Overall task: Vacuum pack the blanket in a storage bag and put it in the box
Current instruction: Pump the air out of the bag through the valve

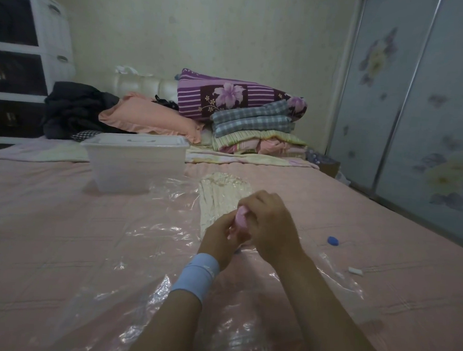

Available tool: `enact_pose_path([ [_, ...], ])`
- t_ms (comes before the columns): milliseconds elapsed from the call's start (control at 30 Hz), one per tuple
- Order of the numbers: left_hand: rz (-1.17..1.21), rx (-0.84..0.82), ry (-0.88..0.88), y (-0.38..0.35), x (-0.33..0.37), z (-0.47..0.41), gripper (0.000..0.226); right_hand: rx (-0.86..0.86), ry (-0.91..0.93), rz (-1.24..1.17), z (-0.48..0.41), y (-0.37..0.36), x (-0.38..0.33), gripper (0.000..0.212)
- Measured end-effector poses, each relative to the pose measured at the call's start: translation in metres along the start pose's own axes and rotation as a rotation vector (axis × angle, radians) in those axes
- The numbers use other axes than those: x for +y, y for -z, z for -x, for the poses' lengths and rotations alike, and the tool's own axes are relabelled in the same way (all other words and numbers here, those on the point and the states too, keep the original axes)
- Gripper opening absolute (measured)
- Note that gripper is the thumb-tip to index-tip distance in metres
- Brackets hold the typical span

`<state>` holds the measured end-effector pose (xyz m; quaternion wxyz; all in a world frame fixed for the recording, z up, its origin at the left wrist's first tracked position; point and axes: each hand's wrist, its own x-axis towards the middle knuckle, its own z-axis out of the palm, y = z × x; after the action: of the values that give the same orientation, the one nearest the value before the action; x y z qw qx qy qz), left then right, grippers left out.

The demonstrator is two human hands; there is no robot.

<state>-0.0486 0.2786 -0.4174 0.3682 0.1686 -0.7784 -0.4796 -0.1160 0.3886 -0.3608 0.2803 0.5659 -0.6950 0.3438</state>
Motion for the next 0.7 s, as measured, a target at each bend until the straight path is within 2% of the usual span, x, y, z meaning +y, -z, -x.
enact_pose_path([
  [100,0.021,-0.005,0.005,0.001,0.001,0.000,0.030,0.062,0.086,0.023,-0.016,0.028,-0.010,0.034],
  [200,0.031,-0.016,0.012,0.004,0.003,0.000,0.044,0.250,0.186,0.022,-0.036,0.066,-0.020,0.024],
  [400,0.032,-0.039,0.019,0.006,-0.005,0.001,0.045,0.450,0.180,-0.001,-0.041,0.059,-0.025,0.018],
  [467,0.022,-0.037,0.019,0.008,-0.007,0.000,0.043,0.392,0.175,-0.030,-0.036,0.040,-0.023,0.023],
  [533,-0.010,-0.026,0.006,0.010,-0.010,-0.001,0.037,0.223,0.147,-0.026,-0.024,0.016,-0.016,0.029],
  [633,-0.092,-0.082,-0.006,0.020,-0.011,-0.005,0.039,-0.024,0.019,0.004,-0.005,-0.016,-0.001,0.033],
  [700,-0.146,-0.125,-0.027,0.029,-0.008,-0.010,0.044,-0.075,-0.079,-0.089,-0.002,-0.023,0.004,0.034],
])
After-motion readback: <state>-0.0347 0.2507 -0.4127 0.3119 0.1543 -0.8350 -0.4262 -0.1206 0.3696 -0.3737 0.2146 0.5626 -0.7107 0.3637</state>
